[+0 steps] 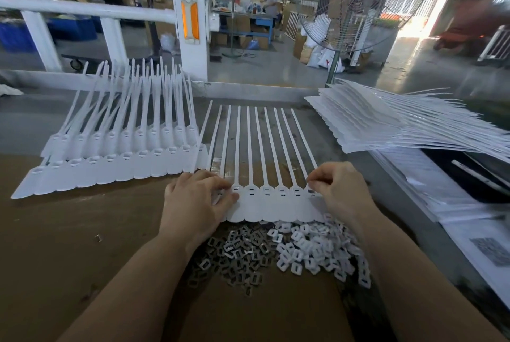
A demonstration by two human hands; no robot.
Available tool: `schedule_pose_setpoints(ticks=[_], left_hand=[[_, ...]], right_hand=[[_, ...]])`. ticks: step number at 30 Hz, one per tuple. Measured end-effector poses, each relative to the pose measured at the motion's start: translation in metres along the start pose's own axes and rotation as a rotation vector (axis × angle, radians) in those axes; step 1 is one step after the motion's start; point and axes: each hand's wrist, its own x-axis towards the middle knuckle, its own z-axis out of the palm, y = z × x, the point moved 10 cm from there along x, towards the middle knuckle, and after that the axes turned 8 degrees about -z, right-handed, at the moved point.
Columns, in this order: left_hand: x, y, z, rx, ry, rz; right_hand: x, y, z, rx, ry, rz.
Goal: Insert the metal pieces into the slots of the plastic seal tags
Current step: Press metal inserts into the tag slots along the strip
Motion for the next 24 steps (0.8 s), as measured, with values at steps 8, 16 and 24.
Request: schedule_pose_setpoints(ticks=[8, 16, 24], left_hand=[[0.0009, -0.0058, 0.0038, 0.063, 0.003, -0.034], [0.0013, -0.0084, 0.0055, 0.053, 0.009, -0.054], [0.0019, -0.0073, 0.0093, 0.055, -0.027, -0.035]], right_hand=[[0.0023, 0.0087, 0.0081, -0.075, -0.063, 0.016], [0.0016, 0.0072, 0.0093, -0.114, -0.042, 0.006], [-0.0041, 0.0022, 0.0049, -0.149, 0.031, -0.032]])
